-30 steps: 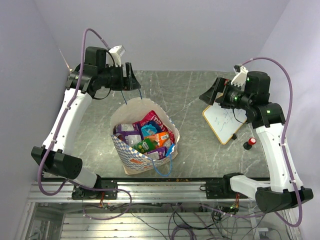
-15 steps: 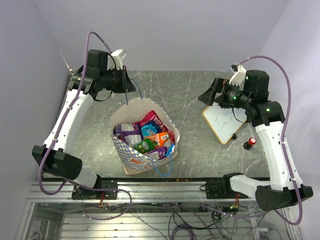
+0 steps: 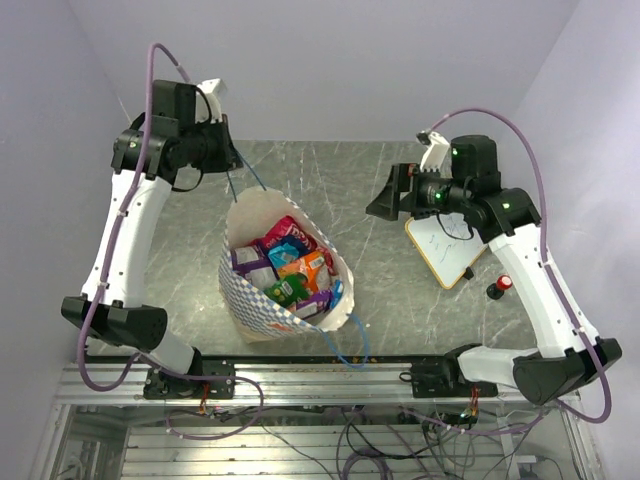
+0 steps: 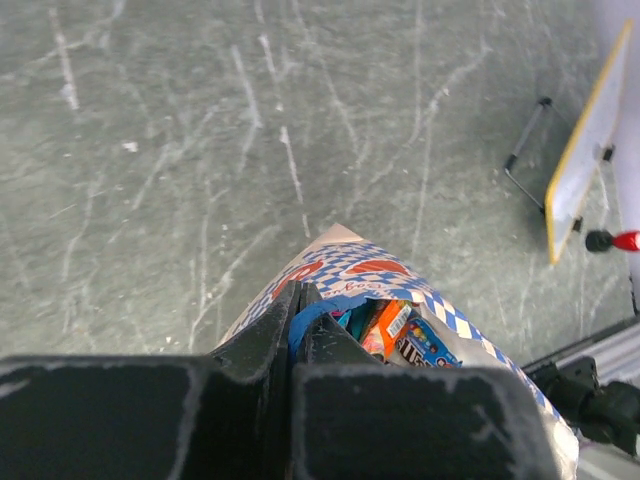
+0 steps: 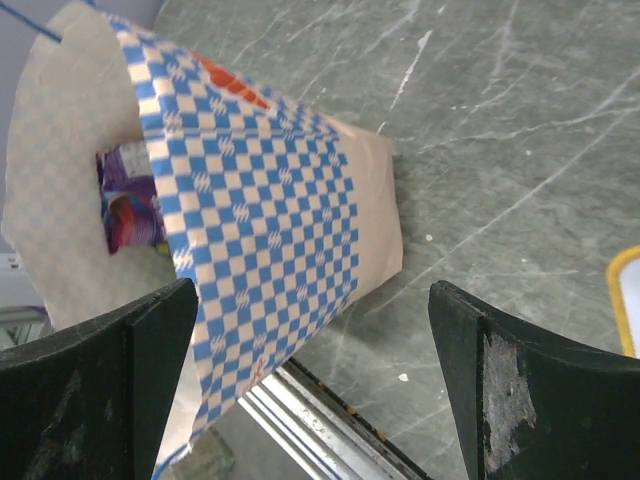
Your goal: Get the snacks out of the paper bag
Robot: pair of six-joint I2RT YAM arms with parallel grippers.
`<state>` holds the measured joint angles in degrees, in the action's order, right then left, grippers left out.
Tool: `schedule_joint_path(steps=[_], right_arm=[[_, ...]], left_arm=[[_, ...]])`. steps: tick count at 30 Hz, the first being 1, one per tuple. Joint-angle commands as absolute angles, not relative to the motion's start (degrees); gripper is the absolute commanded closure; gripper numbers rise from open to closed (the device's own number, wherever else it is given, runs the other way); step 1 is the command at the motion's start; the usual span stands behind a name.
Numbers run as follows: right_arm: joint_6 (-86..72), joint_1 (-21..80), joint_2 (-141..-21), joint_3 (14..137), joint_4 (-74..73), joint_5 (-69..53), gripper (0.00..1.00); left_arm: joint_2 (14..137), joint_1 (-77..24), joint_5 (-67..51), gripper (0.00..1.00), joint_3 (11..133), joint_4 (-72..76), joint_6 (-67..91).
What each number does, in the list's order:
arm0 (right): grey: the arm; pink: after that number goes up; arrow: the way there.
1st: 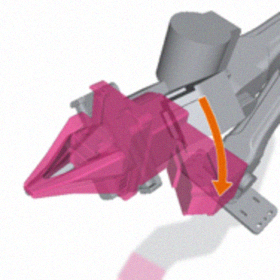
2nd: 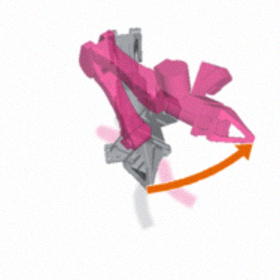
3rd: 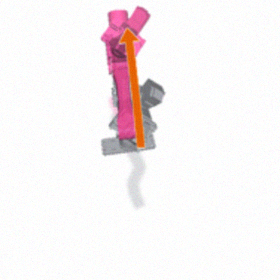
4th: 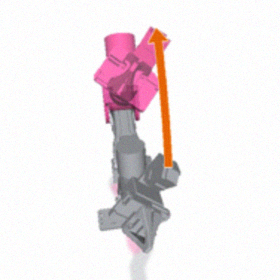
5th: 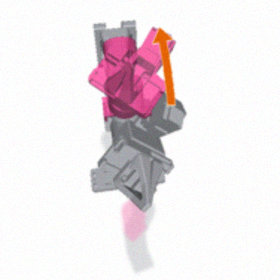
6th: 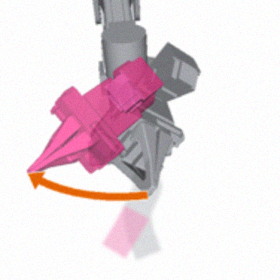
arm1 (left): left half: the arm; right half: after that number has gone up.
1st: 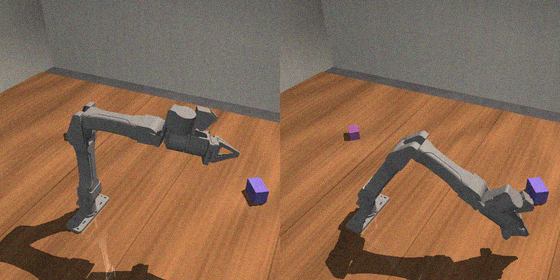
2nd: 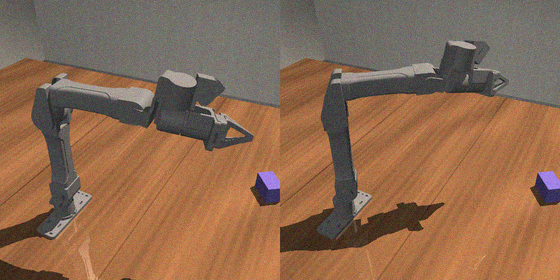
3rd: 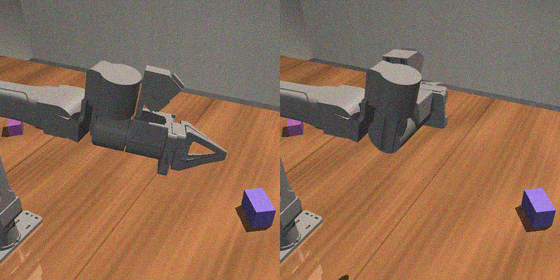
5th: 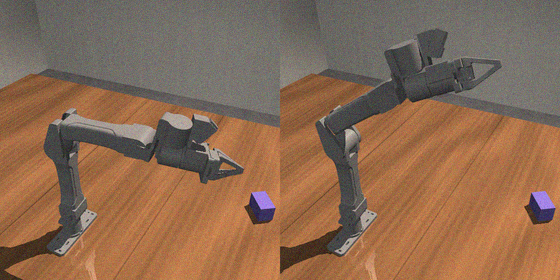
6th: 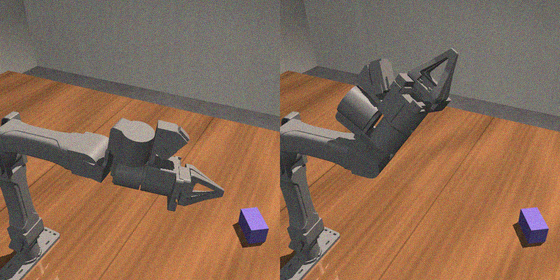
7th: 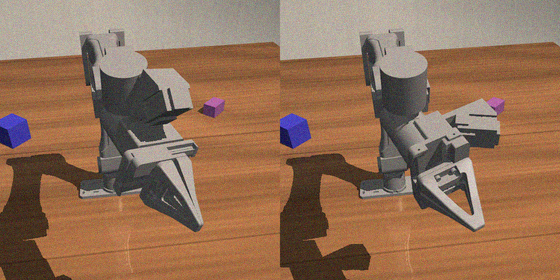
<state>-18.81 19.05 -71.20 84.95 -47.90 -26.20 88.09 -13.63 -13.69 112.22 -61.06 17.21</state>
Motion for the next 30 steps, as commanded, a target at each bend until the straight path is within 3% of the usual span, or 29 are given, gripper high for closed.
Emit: schedule_joint_path(steps=[1, 8, 19, 30], right_arm=[[-18.36, 22.67, -72.89, 87.27, -47.18, -27.22, 0.00], [-19.76, 30.09, -76.86, 87.10, -46.60, -25.96, 0.00], [-22.02, 38.32, -81.36, 84.16, -45.36, -24.82, 0.00], [-21.06, 42.11, -84.28, 84.16, -45.68, -23.24, 0.00]], left_arm=[[86.31, -9.25, -9.09, 0.93, 116.24, -55.51, 17.91], [87.77, -3.18, -13.10, 0.93, 121.24, -52.66, 18.49], [91.72, -1.82, -17.38, 0.93, 130.57, -48.73, 16.42], [79.07, -1.87, -28.06, 0.93, 106.51, -38.28, 21.91]])
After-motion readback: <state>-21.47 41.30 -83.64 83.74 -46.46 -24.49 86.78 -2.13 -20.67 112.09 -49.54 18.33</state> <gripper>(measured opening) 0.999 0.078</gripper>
